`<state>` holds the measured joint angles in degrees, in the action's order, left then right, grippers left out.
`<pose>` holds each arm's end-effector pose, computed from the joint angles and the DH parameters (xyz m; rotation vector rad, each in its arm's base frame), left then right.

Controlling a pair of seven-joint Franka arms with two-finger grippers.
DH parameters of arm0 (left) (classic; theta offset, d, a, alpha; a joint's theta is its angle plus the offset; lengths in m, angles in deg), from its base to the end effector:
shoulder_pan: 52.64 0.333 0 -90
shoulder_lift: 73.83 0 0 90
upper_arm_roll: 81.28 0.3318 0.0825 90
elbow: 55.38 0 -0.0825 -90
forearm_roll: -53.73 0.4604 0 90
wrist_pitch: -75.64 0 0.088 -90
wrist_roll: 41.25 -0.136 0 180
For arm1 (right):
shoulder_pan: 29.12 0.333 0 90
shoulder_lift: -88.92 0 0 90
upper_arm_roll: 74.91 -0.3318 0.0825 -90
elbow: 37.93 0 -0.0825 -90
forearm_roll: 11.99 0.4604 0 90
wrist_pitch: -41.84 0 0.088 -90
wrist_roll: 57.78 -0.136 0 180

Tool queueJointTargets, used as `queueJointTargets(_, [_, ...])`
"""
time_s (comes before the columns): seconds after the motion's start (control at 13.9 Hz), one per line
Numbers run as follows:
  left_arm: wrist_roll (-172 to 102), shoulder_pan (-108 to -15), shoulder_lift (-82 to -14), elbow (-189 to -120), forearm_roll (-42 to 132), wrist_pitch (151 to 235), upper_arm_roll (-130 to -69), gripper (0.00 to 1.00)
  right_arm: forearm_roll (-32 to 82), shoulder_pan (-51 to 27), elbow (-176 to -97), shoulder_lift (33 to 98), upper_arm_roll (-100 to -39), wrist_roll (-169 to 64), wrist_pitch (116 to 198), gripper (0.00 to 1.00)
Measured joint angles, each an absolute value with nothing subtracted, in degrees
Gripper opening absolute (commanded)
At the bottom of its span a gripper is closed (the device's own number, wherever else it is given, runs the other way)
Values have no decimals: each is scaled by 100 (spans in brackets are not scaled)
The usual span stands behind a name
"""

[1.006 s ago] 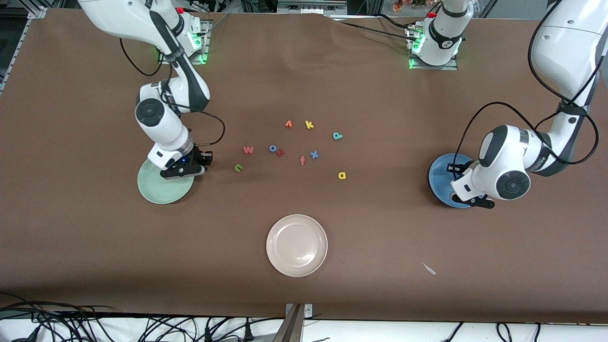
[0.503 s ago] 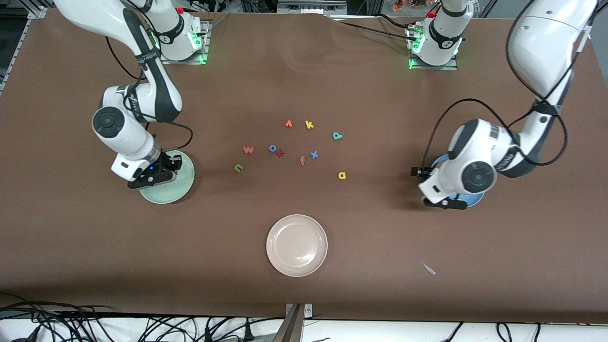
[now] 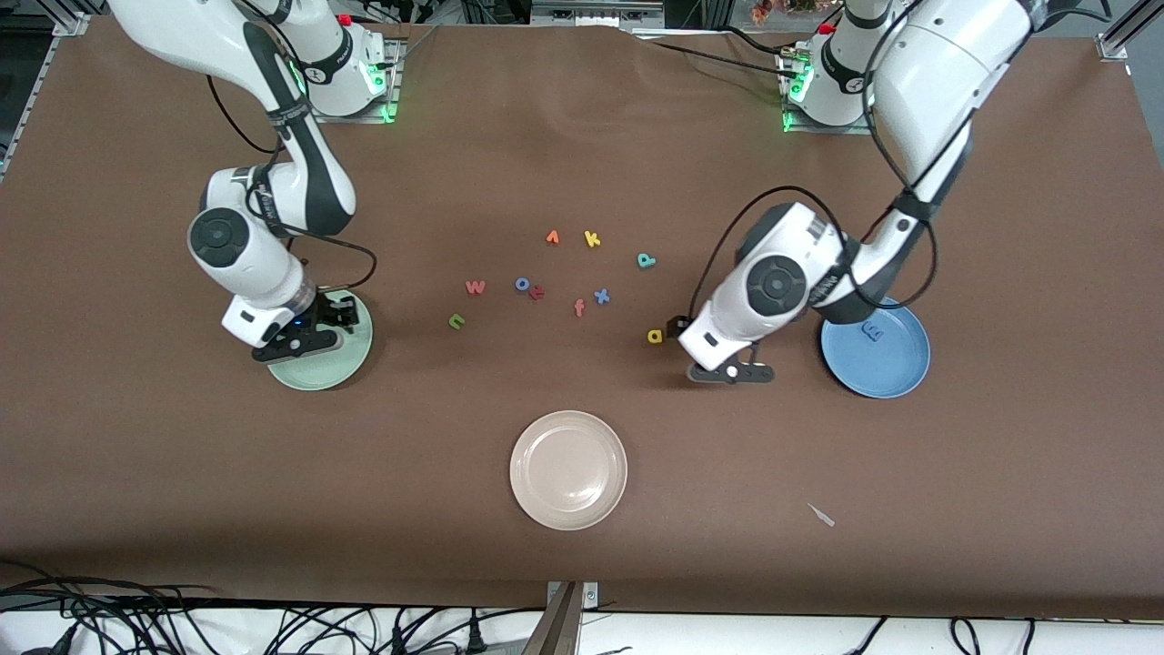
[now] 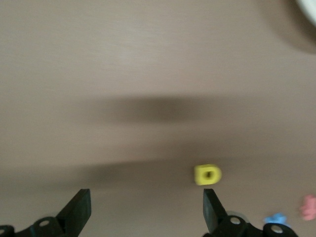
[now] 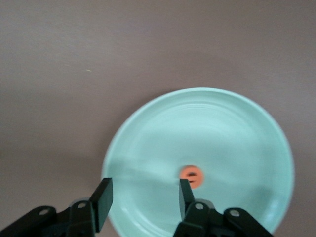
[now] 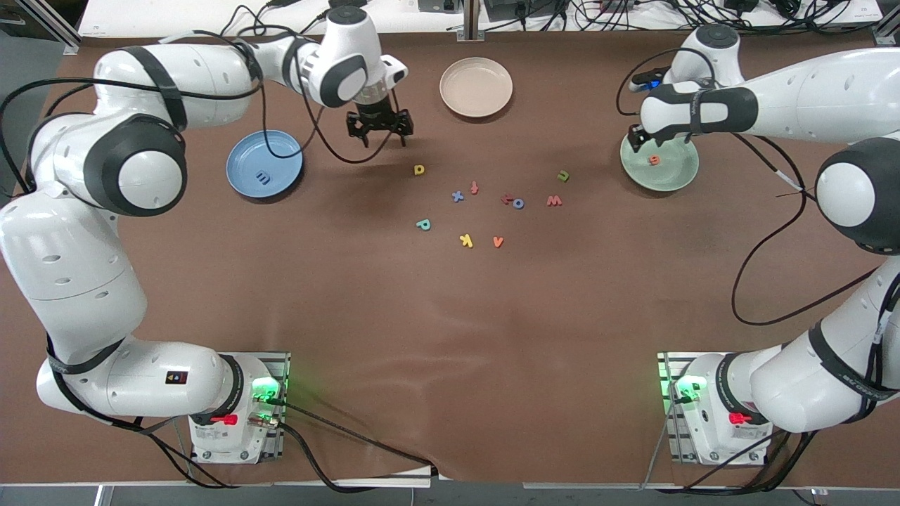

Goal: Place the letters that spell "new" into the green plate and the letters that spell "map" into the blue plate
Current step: 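Grasp the yellow letter with the left gripper while the right gripper grasps the green letter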

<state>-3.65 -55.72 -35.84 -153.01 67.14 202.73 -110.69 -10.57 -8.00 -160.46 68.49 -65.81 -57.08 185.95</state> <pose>0.6341 -0.3639 0.1770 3.0617 0.0375 -0.1793 0.6146 0.1279 0.1660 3.0861 0.3293 0.0447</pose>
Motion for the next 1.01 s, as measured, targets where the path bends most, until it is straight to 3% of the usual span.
queueJointTargets(0.29, [828, -6062, -3252, -15406, 7294, 20898, -10998, 99, -1057, -627, -15997, 6834, -7202, -7211, 18686, 64])
queueJointTargets(0.57, [1384, -6142, -2935, -15410, 7737, 21056, -10988, 87, -1055, -250, -15986, 6577, -7261, -8607, 19242, 64])
queueJointTargets(0.72, [1476, -6170, -2883, -15408, 7739, 21065, -10979, 66, -1055, -147, -15994, 6374, -7272, -9158, 19501, 64])
queueJointTargets(1.01, [1517, -6207, -2894, -15384, 7739, 21064, -10962, 12, -1055, -45, -16004, 6136, -7410, -10075, 19950, 67])
